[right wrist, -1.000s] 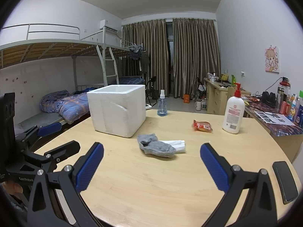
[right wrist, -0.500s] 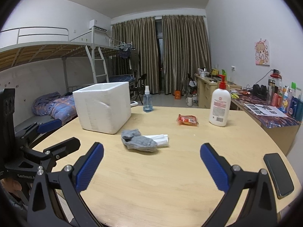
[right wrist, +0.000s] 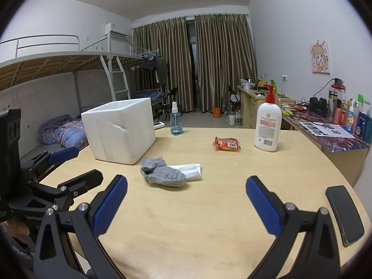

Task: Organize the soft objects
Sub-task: 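Approach the grey sock with the left gripper and the white tissue with the right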

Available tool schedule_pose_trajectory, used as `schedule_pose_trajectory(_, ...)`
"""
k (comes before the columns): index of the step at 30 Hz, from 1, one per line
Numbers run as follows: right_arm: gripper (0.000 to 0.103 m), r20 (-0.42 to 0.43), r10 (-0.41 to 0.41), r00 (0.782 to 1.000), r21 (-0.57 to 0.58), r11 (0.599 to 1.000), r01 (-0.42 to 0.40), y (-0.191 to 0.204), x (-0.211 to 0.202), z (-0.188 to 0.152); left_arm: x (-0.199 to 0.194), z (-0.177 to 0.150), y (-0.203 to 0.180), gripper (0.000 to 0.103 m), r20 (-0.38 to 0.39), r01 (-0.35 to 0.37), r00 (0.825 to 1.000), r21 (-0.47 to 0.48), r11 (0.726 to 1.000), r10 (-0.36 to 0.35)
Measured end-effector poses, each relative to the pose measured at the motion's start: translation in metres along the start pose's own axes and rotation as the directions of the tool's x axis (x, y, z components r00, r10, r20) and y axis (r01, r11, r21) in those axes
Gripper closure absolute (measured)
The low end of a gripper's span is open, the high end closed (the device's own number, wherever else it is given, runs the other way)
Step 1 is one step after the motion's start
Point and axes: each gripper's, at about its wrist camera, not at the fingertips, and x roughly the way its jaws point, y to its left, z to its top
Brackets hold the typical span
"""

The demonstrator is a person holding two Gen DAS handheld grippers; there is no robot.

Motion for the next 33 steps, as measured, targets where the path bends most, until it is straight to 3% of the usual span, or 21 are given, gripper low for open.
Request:
schedule_pose_trajectory(18,0.000,-0.040,-0.004,0.999,0.011,1.000,0.004,-0.012,0.027,0.004,0.048,0.012,0.008,0.000,-0.080,0.035,0.996,-0.034,0.999,-0.037)
schedule_pose_trajectory(33,0.000,-0.075,-0.004,0.997,0.046,0.999,0.008,-0.025,0.045,0.007,0.084,0.017,0.011,0.000,-0.158,0.017,0.987,-0.044,0.999,-0.024)
